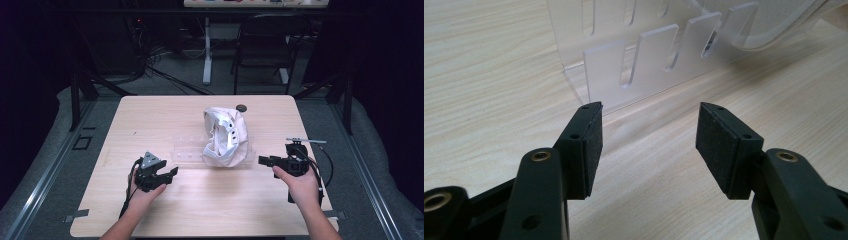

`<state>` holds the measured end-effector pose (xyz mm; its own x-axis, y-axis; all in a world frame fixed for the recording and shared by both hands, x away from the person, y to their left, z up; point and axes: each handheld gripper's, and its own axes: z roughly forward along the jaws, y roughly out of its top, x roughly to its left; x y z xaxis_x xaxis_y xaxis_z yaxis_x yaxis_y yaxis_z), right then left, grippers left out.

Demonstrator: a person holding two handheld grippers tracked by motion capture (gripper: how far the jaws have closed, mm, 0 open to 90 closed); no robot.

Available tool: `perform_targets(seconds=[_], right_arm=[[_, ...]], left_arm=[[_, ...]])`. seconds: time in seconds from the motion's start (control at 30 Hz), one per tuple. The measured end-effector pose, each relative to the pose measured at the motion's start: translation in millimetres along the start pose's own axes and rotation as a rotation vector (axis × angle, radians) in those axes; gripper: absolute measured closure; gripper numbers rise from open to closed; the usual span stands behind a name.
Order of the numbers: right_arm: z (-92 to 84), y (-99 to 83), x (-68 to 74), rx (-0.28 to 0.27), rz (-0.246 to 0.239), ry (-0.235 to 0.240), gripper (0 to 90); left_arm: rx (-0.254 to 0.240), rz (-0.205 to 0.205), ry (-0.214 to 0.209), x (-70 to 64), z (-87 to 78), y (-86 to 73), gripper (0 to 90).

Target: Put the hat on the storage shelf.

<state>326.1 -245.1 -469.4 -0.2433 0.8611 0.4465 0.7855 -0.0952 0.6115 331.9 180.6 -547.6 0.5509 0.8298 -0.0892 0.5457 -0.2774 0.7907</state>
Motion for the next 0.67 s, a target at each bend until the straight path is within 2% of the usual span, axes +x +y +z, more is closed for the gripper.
perform_targets(seconds=[0.37,0.5,0.57,0.67], right_arm=[[8.7,-34.9,-9.0,-0.024,-0.036,-0.028,46.4],[12.4,-44.8,-13.0,-0.050,-0.028,-0.030,46.3],[13.8,-49.8,-15.5,-0.063,-0.031,-0.044,46.2],[15.2,-59.0,-20.1,-0.091,-0.059,-0.080,46.2]], left_arm=[[0.005,-0.006,0.002,-0.1,1.9,-1.1,44.9],[0.007,0.000,0.002,0.0,2.2,-1.1,44.9],[-0.001,0.003,-0.003,-0.6,1.9,-1.0,44.9],[-0.005,0.021,-0.015,-3.3,2.2,-0.5,44.9]])
